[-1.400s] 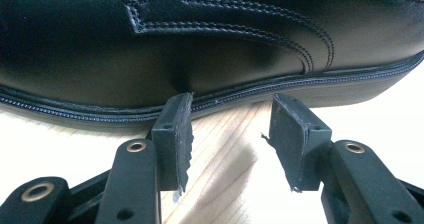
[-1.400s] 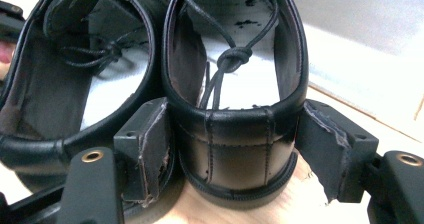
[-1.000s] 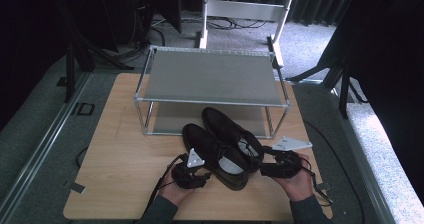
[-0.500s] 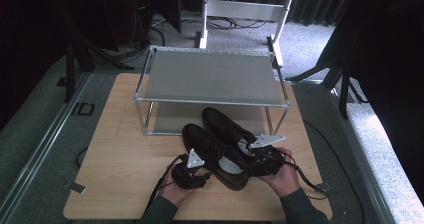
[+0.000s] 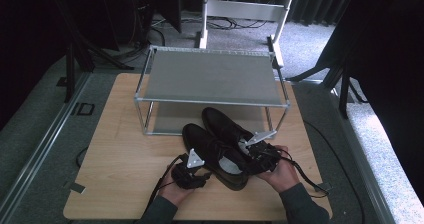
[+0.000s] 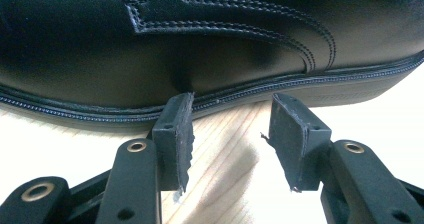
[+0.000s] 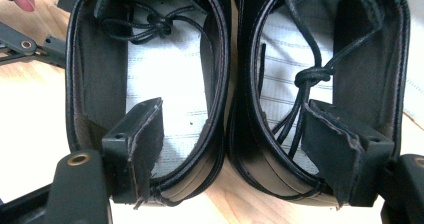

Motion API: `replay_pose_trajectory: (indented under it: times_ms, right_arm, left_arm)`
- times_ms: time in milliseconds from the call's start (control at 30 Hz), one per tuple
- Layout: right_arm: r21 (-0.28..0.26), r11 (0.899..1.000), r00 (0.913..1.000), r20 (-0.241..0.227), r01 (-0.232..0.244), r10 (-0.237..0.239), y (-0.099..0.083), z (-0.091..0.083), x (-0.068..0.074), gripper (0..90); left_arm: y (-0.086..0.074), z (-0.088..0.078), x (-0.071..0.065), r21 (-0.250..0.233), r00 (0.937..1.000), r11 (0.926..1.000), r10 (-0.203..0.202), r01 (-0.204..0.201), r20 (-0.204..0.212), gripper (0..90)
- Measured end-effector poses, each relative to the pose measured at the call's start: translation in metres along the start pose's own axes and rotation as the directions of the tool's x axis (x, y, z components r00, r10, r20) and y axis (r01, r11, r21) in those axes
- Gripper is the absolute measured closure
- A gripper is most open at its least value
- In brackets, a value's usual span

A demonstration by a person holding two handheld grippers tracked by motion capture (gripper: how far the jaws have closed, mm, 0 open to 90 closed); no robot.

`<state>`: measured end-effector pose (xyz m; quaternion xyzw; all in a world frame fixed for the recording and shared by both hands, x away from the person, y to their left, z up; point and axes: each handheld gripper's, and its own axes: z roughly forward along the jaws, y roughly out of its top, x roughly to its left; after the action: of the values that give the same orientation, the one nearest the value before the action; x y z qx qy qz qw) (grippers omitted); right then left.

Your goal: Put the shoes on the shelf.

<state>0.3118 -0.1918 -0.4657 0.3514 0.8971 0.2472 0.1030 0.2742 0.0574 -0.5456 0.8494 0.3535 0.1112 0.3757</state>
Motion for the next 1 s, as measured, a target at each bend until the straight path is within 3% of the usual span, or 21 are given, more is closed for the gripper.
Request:
replay_pose_trajectory:
  times_ms: [200, 500, 633, 733, 833, 933, 1000]
  right_arm:
    - [0.082, 0.997, 1.0, 0.009, -0.001, 0.0, 0.008, 0.004, 0.0, 26.6]
    - [0.126, 0.992, 0.9996, 0.022, -0.02, 0.017, 0.011, 0.009, -0.001, 35.8]
    - [0.139, 0.989, 0.9988, -0.001, -0.049, 0.049, 0.01, 0.013, -0.007, 45.1]
    - [0.15, 0.987, 0.9987, 0.008, -0.052, 0.051, 0.01, 0.018, -0.006, 50.5]
    - [0.161, 0.984, 0.9973, -0.007, -0.071, 0.073, 0.01, 0.019, -0.008, 61.4]
    - [0.134, 0.984, 0.9896, -0.068, -0.117, 0.127, 0.006, 0.02, -0.015, 72.1]
    - [0.11, 0.983, 0.9854, -0.069, -0.147, 0.156, 0.002, 0.019, -0.017, 74.9]
  left_arm:
    - [0.0, 0.0, 0.0, -0.001, 1.0, 1.0, -0.006, 0.006, -0.002, 52.6]
    - [0.003, 0.0, -0.001, -0.016, 0.9996, 0.9996, -0.022, 0.022, -0.019, 52.5]
    - [0.007, 0.0, -0.002, -0.025, 0.9995, 0.9995, -0.021, 0.021, -0.025, 51.7]
    - [0.008, 0.001, -0.002, -0.03, 0.999, 0.9992, -0.026, 0.025, -0.035, 51.0]
    - [0.01, -0.001, -0.002, -0.051, 0.9989, 0.9982, -0.034, 0.032, -0.032, 51.1]
    - [0.011, -0.003, -0.003, -0.071, 0.9988, 0.9968, -0.039, 0.037, -0.03, 51.1]
    - [0.012, -0.004, -0.003, -0.088, 0.9987, 0.9953, -0.043, 0.04, -0.028, 51.1]
